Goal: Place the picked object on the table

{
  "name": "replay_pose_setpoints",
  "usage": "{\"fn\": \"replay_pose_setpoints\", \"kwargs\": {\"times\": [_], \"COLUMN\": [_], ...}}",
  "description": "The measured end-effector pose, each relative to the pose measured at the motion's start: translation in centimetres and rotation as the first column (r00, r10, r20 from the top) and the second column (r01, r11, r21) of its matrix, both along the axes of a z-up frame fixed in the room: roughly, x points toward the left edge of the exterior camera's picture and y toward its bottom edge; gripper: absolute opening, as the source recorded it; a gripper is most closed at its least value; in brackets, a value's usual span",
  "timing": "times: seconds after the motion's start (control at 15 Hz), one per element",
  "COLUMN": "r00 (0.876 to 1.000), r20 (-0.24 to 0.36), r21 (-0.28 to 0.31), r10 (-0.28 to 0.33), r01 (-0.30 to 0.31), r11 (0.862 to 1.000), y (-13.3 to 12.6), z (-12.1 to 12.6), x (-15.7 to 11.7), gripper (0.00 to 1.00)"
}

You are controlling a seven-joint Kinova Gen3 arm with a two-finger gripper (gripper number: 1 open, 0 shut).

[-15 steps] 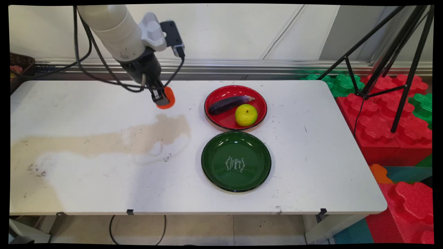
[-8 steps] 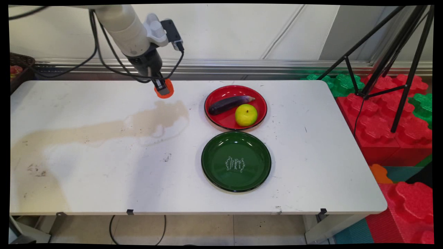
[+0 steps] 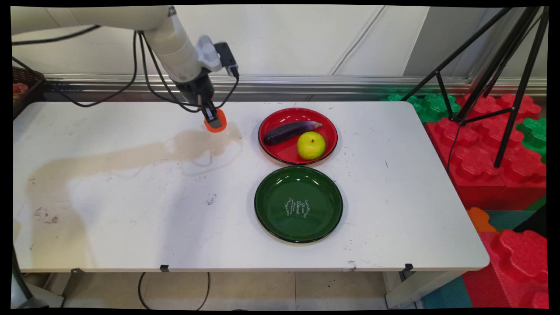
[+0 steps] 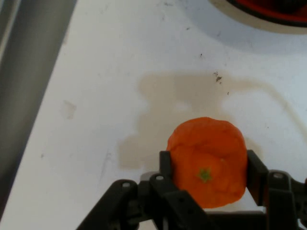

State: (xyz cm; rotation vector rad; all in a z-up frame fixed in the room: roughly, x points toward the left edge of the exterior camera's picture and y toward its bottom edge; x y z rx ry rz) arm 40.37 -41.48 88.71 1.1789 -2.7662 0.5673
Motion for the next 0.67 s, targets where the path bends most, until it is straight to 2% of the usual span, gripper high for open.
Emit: {"fn": "replay_pose_setpoints", "kwargs": {"times": [0.67], "r00": [0.999], "r20": [-0.026], "r21": [0.071], "r10": [-0.025], "r01": [0.027], "r11": [0.997], "y": [-2.8], "z": [-5.2], "x": [1.3], "gripper": [0.00]}}
